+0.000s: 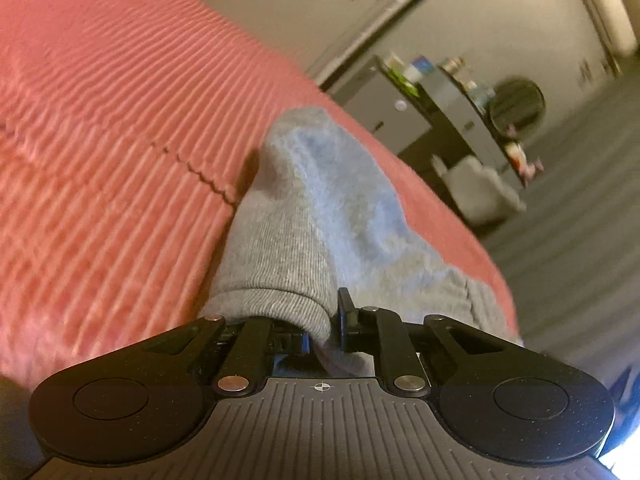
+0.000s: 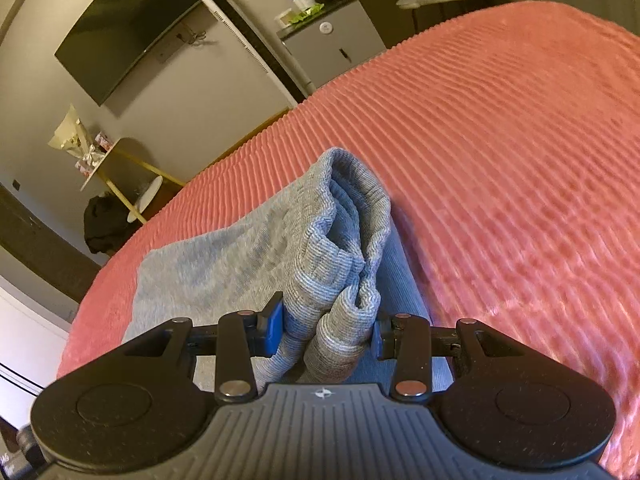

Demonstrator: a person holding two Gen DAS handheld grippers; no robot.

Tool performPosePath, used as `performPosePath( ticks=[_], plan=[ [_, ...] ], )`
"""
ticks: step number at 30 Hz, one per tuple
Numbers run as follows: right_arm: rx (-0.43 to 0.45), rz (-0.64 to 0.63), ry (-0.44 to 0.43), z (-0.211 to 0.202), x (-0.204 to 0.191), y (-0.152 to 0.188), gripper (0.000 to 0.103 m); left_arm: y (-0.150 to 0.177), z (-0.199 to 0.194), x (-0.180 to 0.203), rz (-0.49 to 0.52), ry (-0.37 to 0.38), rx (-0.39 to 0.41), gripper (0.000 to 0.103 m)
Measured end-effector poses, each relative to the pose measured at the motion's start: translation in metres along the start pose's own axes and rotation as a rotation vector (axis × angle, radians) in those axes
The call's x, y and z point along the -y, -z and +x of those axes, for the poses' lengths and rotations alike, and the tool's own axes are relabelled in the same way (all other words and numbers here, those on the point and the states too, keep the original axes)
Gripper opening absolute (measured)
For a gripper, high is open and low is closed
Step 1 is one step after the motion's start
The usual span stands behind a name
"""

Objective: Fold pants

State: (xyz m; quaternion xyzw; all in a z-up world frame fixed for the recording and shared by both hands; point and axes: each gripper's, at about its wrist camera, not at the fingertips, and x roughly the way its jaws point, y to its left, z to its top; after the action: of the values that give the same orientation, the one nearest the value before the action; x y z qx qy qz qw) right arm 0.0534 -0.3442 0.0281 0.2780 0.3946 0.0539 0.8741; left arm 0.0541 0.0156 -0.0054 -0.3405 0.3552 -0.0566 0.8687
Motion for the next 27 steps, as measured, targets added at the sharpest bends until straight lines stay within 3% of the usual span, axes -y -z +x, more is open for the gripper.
performPosePath(
  ticks=[1, 4, 5, 9, 10, 13, 15, 18, 20, 23, 27],
  plan=[
    [0.002, 0.000, -0.001, 0.000, 0.002, 0.001, 0.040, 0.002, 0.003, 0.001, 0.016, -0.015, -0.011, 0.016],
    [-0.003, -0.028, 0.017, 0.007, 0.010, 0.007, 0.040, 0.011, 0.018, -0.002, 0.023, -0.108, -0.066, 0.032],
    [-0.006, -0.047, 0.039, 0.011, 0.012, 0.009, 0.040, 0.013, 0.021, -0.002, 0.038, -0.121, -0.065, 0.033],
    [0.010, -0.194, 0.124, 0.022, 0.009, 0.018, 0.053, 0.008, 0.009, 0.009, 0.080, -0.170, -0.040, 0.044],
    [0.014, -0.214, 0.123, 0.020, 0.008, 0.016, 0.053, 0.006, 0.002, 0.012, 0.091, -0.175, -0.021, 0.047],
    [0.019, -0.216, 0.110, 0.014, 0.013, 0.009, 0.068, -0.005, -0.019, 0.011, 0.100, -0.148, -0.036, 0.047],
    [0.014, -0.188, 0.088, 0.012, 0.020, 0.001, 0.077, -0.012, -0.030, 0.007, 0.107, -0.197, -0.041, 0.047],
    [-0.024, -0.168, 0.053, 0.016, 0.028, -0.006, 0.081, -0.027, -0.051, 0.010, 0.140, -0.275, 0.041, 0.054],
    [-0.067, -0.151, 0.001, 0.022, 0.031, -0.011, 0.082, -0.040, -0.057, 0.008, 0.139, -0.220, 0.080, 0.079],
    [-0.152, -0.125, -0.108, 0.040, 0.038, -0.021, 0.089, -0.059, -0.029, 0.000, 0.149, -0.128, 0.004, 0.083],
    [-0.202, -0.097, -0.122, 0.069, 0.052, -0.037, 0.097, -0.071, 0.040, -0.018, 0.140, -0.045, -0.201, 0.083]
  ],
)
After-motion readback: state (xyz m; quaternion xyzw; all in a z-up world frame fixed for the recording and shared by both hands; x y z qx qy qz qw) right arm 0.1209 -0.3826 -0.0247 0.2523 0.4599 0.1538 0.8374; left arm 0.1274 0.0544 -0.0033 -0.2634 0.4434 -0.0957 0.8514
